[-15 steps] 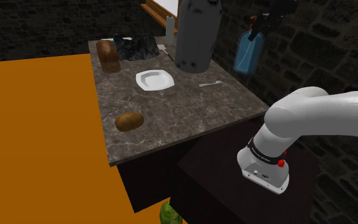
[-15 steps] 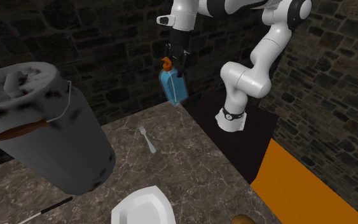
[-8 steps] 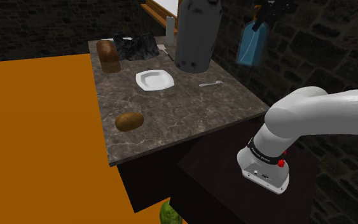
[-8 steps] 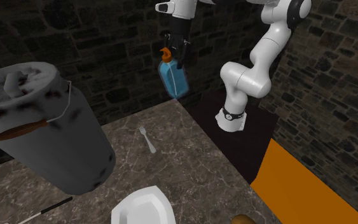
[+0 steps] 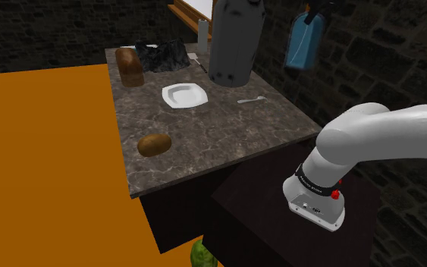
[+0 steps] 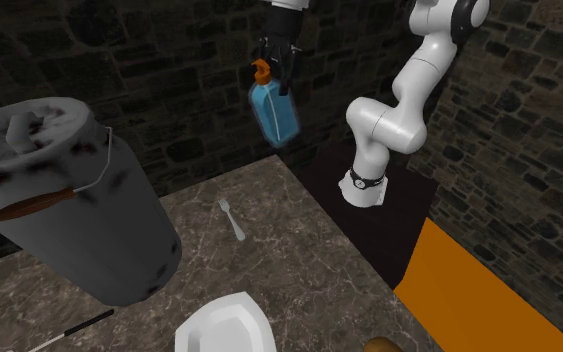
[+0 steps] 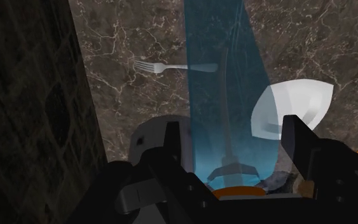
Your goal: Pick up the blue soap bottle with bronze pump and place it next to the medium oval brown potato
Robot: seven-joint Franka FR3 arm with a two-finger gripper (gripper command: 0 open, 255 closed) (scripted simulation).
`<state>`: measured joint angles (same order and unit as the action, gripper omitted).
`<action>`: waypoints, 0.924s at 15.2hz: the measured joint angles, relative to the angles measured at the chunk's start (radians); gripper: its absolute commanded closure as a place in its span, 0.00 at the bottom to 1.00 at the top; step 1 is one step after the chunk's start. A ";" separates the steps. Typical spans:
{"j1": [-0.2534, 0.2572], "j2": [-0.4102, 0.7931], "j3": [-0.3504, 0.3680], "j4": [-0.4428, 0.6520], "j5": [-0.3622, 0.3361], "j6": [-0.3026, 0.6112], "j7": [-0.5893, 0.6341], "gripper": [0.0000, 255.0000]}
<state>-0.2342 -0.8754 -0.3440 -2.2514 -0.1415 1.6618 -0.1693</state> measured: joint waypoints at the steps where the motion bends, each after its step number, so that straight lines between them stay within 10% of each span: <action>1: 0.005 0.002 0.022 -0.001 0.011 0.002 0.021 1.00; 14: 0.088 0.155 0.270 0.033 0.138 0.112 0.290 1.00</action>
<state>-0.1457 -0.7208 -0.0741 -2.2185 -0.0031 1.7738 0.1207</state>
